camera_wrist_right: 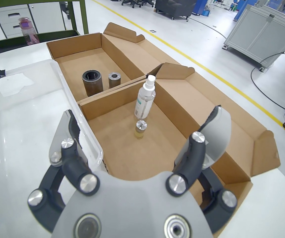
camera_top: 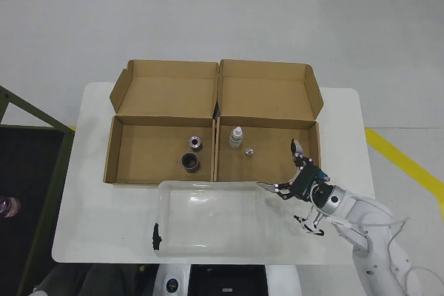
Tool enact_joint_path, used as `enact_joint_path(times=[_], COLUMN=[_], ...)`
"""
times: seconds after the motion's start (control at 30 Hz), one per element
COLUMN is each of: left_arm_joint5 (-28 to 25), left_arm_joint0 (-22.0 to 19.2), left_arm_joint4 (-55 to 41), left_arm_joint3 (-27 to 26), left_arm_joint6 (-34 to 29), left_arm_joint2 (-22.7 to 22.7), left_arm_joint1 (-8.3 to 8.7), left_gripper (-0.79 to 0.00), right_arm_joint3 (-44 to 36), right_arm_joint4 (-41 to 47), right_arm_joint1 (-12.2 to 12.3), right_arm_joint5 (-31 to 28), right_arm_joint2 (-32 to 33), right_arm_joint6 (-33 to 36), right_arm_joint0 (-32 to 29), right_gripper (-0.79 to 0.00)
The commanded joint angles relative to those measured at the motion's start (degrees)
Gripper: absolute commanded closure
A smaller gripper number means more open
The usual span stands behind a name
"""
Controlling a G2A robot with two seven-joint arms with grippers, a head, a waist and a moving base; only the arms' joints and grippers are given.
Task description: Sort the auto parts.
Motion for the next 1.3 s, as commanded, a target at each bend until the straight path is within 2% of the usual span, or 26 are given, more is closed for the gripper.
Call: enact_joint_path(times=[0.0, 0.57, 1.0, 1.27], left_arm_joint5=[0.0, 0.0, 0.0, 0.0], left_arm_joint0=[0.0, 0.0, 0.0, 0.0], left_arm_joint4=[0.0, 0.0, 0.0, 0.0], left_arm_joint3=[0.0, 0.0, 0.0, 0.0], left_arm_joint6=[0.0, 0.0, 0.0, 0.0], left_arm_joint2=[0.0, 0.0, 0.0, 0.0], left_arm_joint1=[0.0, 0.0, 0.0, 0.0], left_gripper=[-0.785, -0.785, -0.785, -0.785], right_arm_joint3=[0.1, 0.2, -0.4, 0.6], right_arm_joint4=[-0.2, 0.5, 1.0, 1.7], right_arm_joint1=[0.2, 1.3, 1.8, 1.8], right_arm_joint5=[0.6, 3.7, 6.7, 7.5], right_arm_joint2=[1.3, 10.2, 14.5, 14.8], right_arm_joint6=[-1.3, -8.6, -10.6, -11.3], right_arm_joint0=[-1.5, -10.6, -14.0, -14.4], right_gripper=[-0.785, -0.785, -0.785, -0.785])
